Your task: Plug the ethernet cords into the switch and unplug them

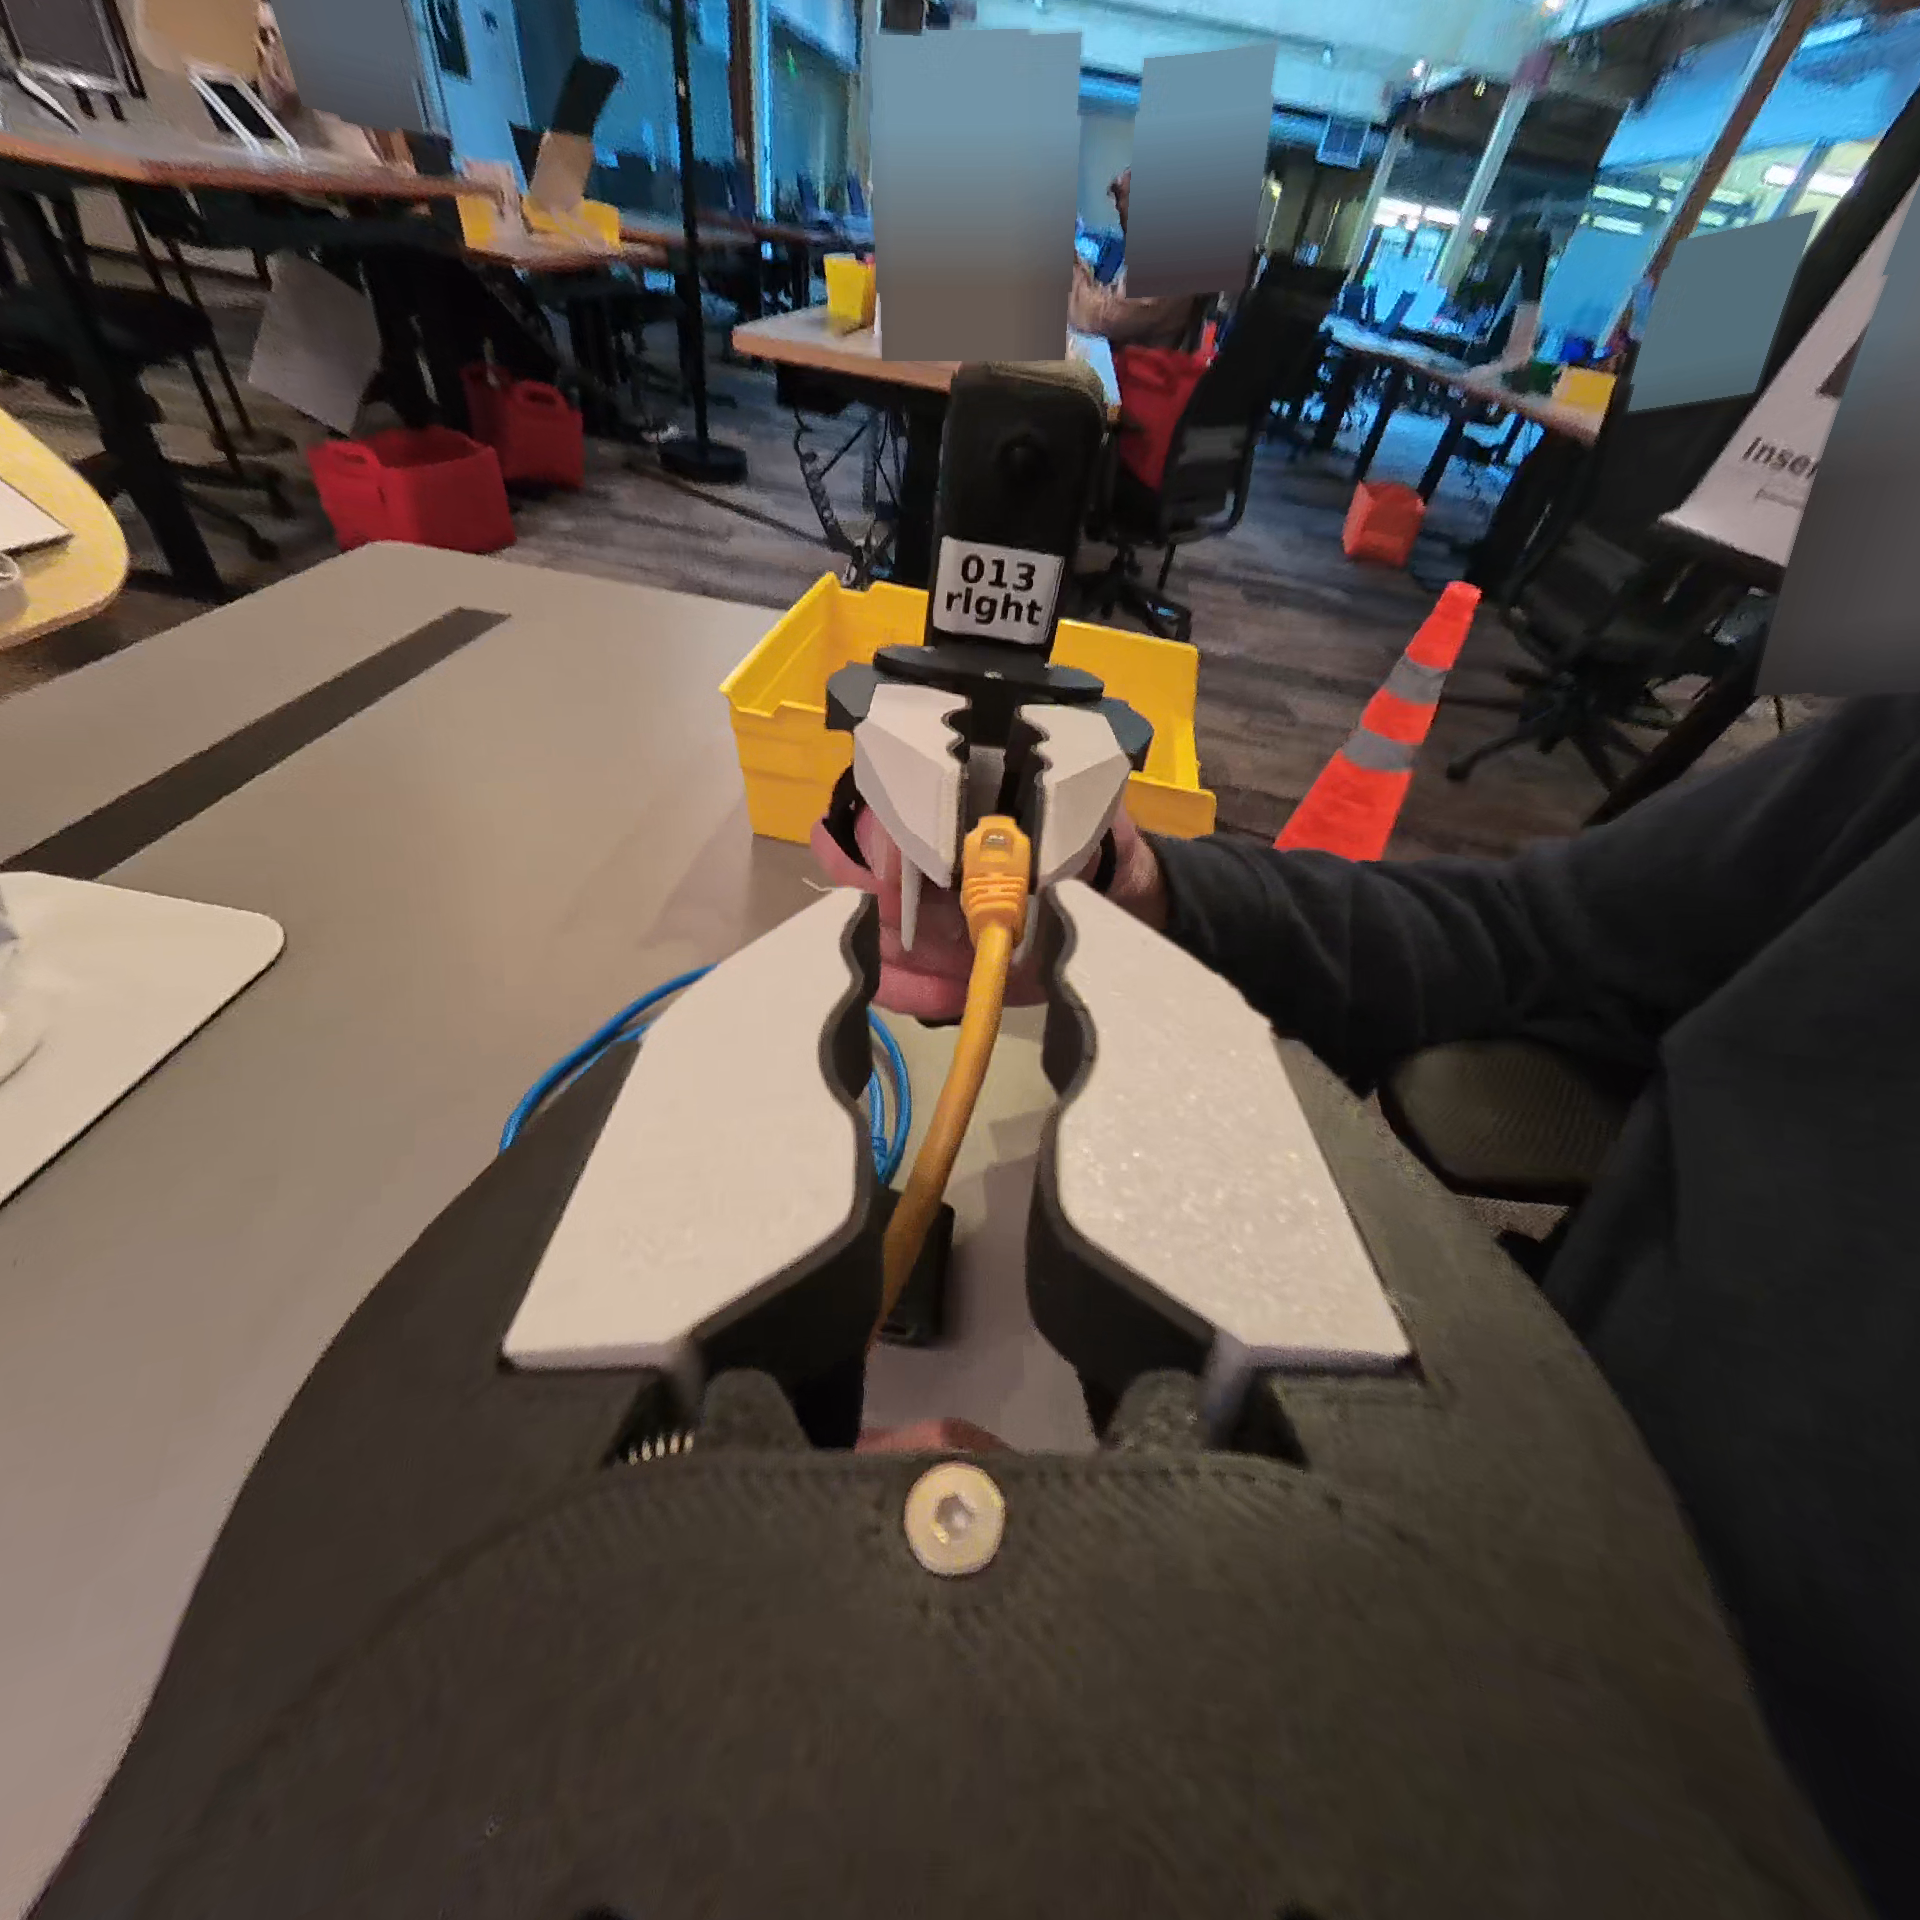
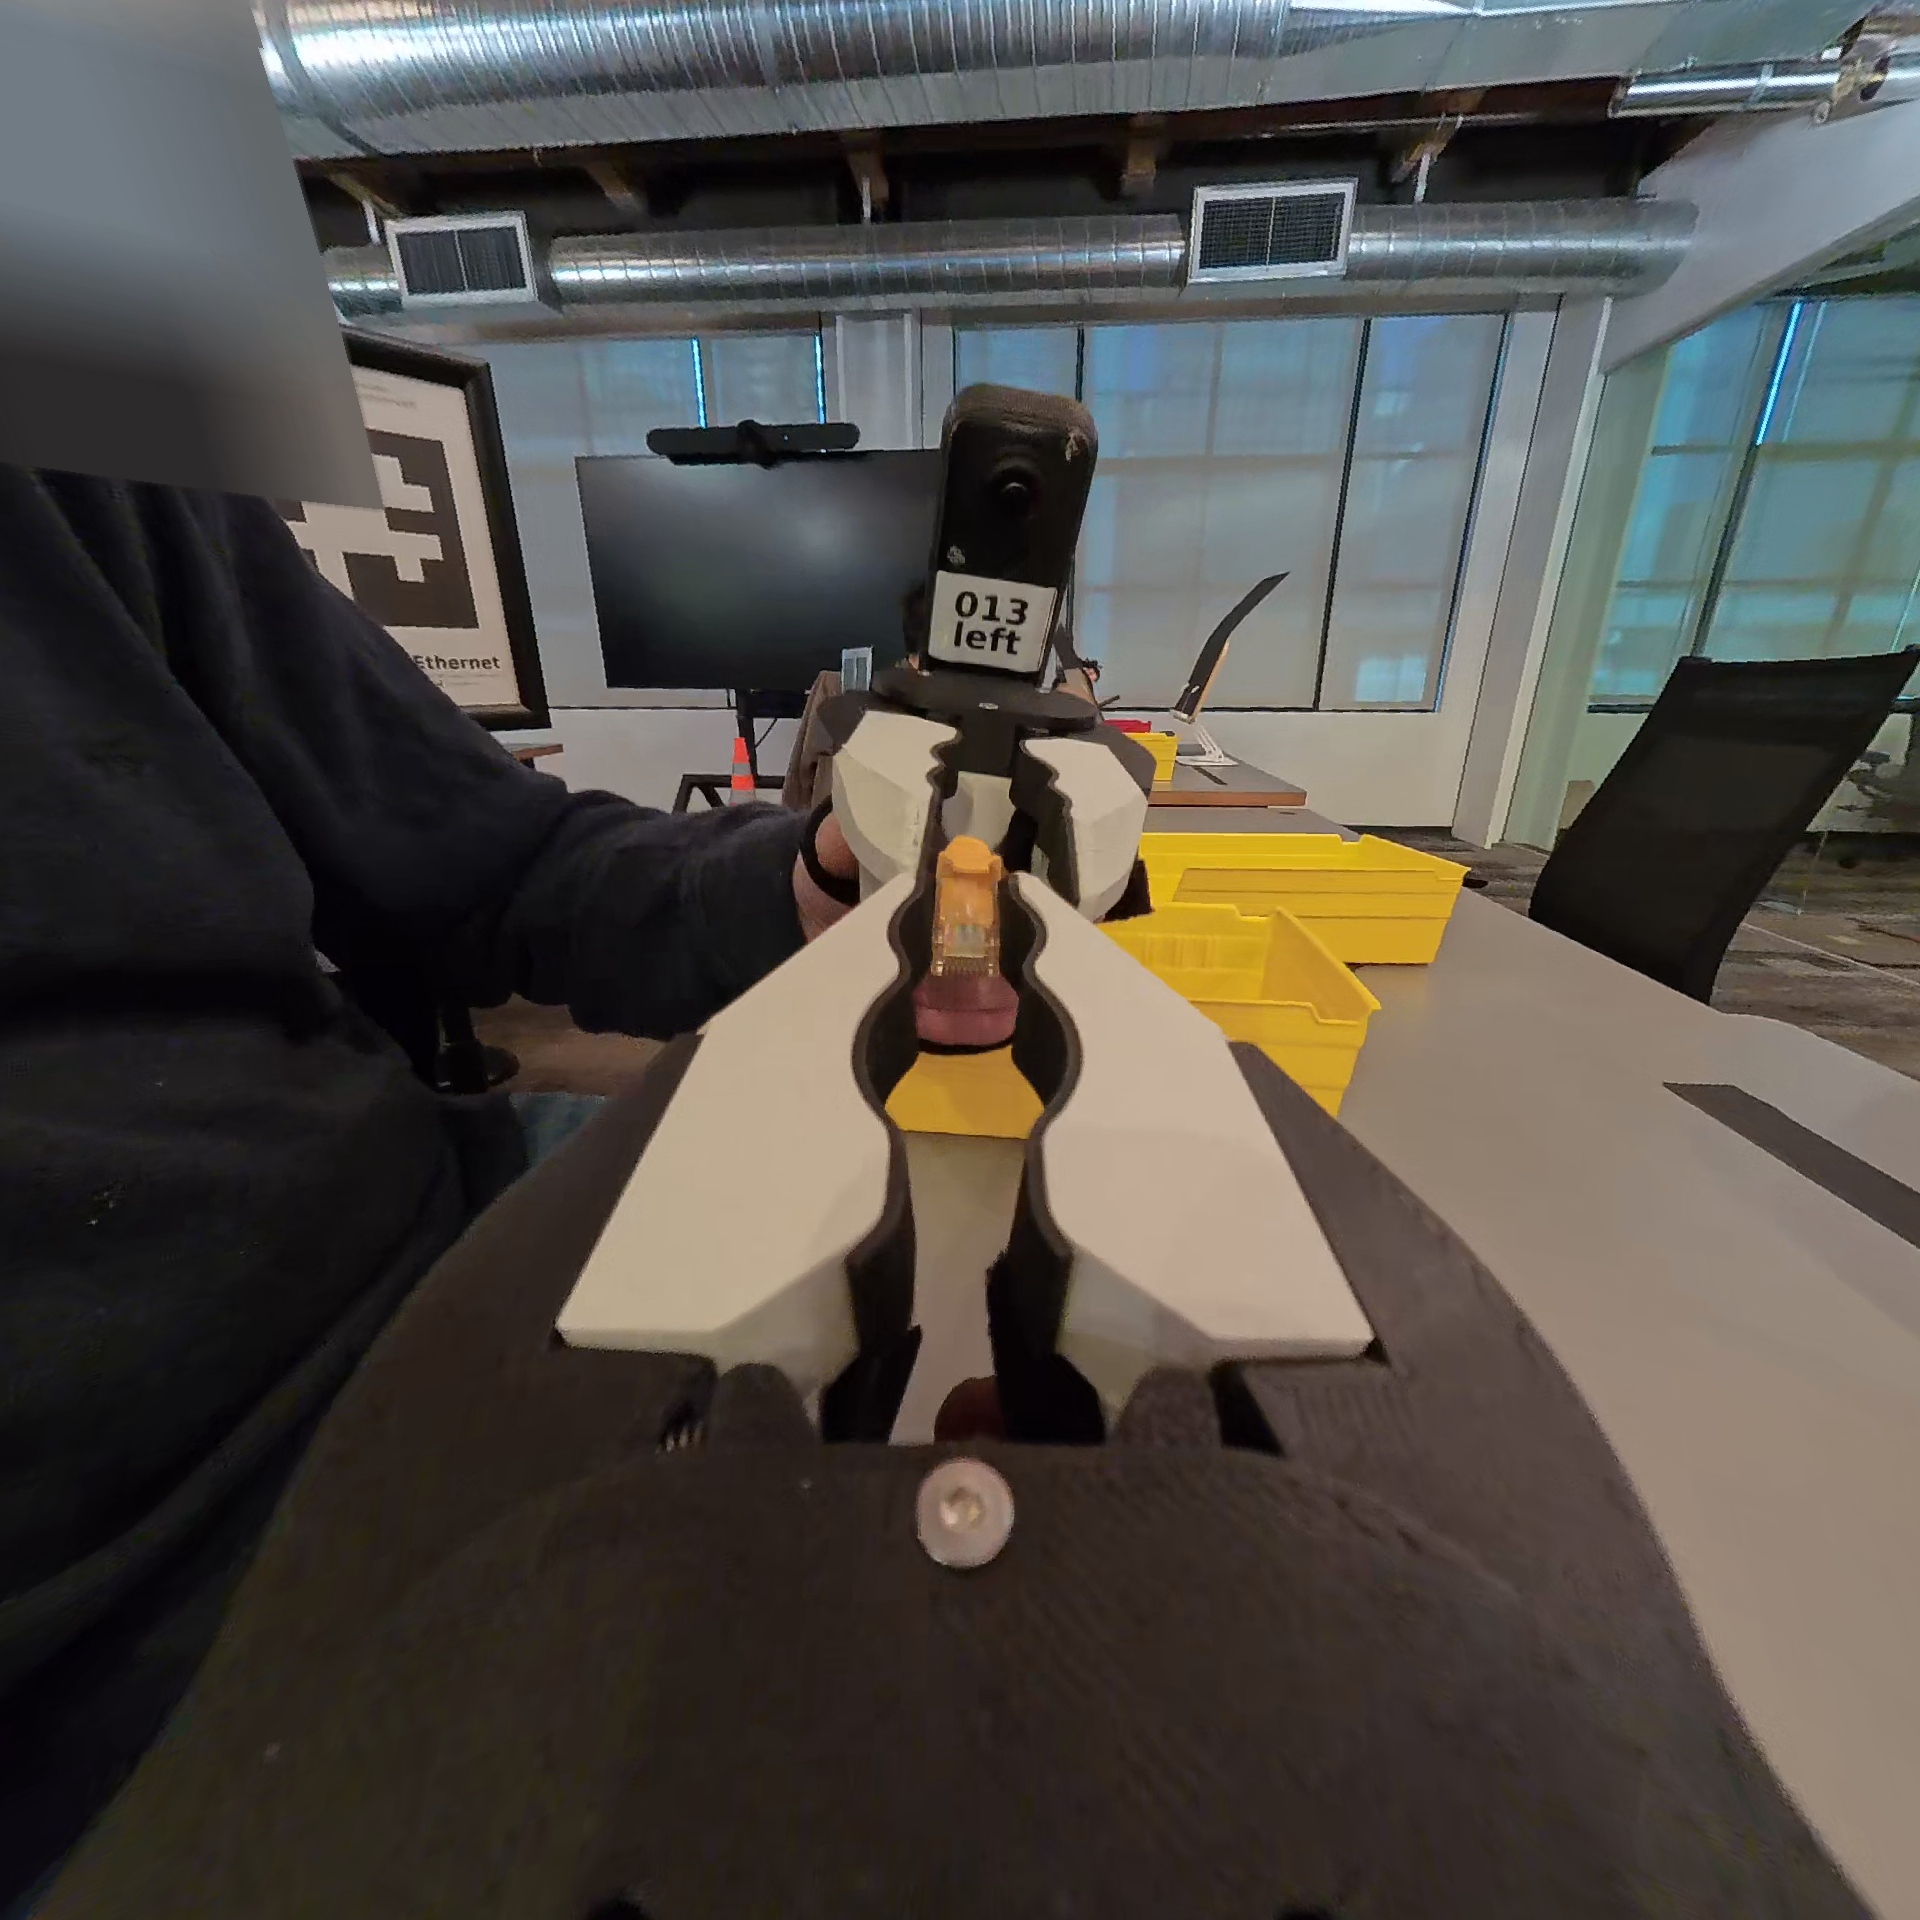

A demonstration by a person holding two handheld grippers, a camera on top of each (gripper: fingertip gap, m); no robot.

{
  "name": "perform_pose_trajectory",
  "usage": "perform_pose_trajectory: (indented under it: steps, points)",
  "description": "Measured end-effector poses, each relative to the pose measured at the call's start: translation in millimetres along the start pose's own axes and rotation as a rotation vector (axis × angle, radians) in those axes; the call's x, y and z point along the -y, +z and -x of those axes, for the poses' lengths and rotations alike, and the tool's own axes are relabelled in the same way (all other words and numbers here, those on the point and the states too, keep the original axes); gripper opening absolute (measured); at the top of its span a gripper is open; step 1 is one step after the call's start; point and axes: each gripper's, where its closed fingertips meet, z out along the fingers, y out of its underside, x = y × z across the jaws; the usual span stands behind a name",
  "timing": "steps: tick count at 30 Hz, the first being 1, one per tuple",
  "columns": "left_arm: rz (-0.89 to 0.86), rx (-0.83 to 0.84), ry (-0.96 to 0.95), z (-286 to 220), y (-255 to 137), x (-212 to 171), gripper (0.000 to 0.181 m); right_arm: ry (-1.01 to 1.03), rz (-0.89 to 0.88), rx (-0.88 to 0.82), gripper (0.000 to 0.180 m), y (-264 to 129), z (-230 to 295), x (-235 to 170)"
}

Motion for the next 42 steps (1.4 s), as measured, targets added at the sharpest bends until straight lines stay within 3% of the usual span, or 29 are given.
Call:
perform_pose_trajectory:
  steps: [14,34,42]
  points:
    - [-0.088,-0.018,0.012,-8,8,-4,0.011,0.026,-0.034,0.01,0.011,-6,1,-2]
    - [-0.141,0.024,0.074,-12,8,1,0.011,0.053,-0.03,0.036,0.011,-6,5,4]
    - [-0.232,-0.049,0.034,-19,5,8,0.011,0.043,-0.027,0.051,0.011,-5,10,7]
